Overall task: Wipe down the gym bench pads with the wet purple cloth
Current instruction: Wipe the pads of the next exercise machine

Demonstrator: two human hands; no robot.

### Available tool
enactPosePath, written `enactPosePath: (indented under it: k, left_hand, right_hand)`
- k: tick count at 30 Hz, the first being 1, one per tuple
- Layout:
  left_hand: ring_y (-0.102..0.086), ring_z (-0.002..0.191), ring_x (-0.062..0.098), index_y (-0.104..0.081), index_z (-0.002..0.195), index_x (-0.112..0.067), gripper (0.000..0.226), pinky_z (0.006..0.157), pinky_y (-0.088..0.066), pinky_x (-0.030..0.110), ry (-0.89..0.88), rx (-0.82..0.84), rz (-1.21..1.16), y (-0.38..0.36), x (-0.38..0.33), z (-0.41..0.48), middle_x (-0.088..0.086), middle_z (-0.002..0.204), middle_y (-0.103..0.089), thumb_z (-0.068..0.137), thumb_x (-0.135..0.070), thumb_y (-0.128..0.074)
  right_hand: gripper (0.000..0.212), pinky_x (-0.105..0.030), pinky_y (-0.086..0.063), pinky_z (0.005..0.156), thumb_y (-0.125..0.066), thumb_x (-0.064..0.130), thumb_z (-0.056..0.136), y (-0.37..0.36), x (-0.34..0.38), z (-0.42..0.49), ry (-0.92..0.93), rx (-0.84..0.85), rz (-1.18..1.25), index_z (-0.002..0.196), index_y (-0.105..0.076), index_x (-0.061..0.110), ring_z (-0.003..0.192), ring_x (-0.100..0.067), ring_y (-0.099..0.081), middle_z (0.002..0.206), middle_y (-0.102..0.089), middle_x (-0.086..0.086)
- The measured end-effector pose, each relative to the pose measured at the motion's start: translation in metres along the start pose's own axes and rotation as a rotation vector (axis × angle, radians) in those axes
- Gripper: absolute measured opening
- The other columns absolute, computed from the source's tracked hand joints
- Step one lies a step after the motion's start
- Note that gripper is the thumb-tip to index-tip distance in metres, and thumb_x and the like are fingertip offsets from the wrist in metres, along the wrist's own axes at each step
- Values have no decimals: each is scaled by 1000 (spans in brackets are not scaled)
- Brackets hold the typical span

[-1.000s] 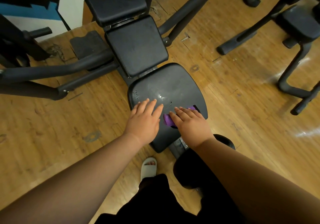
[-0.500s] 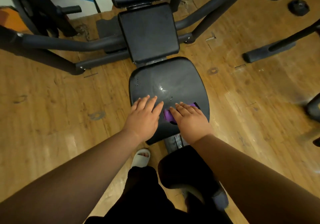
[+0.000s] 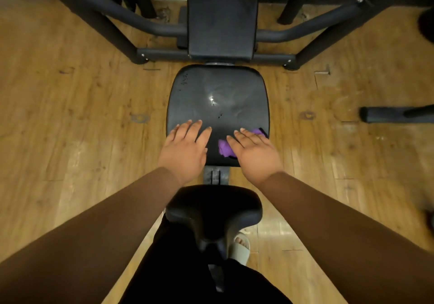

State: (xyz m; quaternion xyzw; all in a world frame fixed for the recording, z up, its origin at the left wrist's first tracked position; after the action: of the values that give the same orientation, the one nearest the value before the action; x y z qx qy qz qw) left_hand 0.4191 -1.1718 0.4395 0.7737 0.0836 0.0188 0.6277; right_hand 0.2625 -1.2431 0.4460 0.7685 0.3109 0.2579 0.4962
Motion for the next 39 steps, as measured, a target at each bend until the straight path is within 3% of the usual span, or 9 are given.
enactPosePath:
  k: [16, 29, 39]
  left_hand:
    - [-9, 148, 25, -11, 154, -22, 56, 119, -7, 40, -133, 67, 52, -10, 61, 53, 6, 161, -14, 103, -34, -31]
    - [-5, 148, 28, -7, 155, -20, 59, 120, -3, 43, -31, 119, 43, -59, 51, 142, 8, 161, -10, 102, -29, -33]
    - [-7, 148, 28, -13, 154, -20, 60, 120, -4, 43, -59, 55, 30, -81, 50, 219, 8, 160, -13, 100, -30, -37]
  right_hand:
    - [67, -36, -11, 119, -49, 10, 95, 1, 25, 79, -134, -7, 22, 154, -17, 17, 148, -21, -17, 160, -21, -6]
    - [61, -36, -11, 119, -41, 9, 97, -30, -44, 166, -61, -6, -15, 154, -19, 18, 147, -22, -18, 160, -22, -6]
    - [55, -38, -12, 119, -39, 11, 99, -36, -78, 221, -72, -90, 14, 152, -26, 16, 145, -25, -24, 157, -29, -7]
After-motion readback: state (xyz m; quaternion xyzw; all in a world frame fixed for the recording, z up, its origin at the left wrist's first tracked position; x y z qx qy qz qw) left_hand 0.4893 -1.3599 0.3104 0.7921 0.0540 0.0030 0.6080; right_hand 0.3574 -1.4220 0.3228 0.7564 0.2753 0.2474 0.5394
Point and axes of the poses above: each hand's wrist, its own z-axis towards the middle knuckle, its own y-axis out of the back of the hand, x = y × z, the point moved 2 cm from there along z, towards the middle knuckle
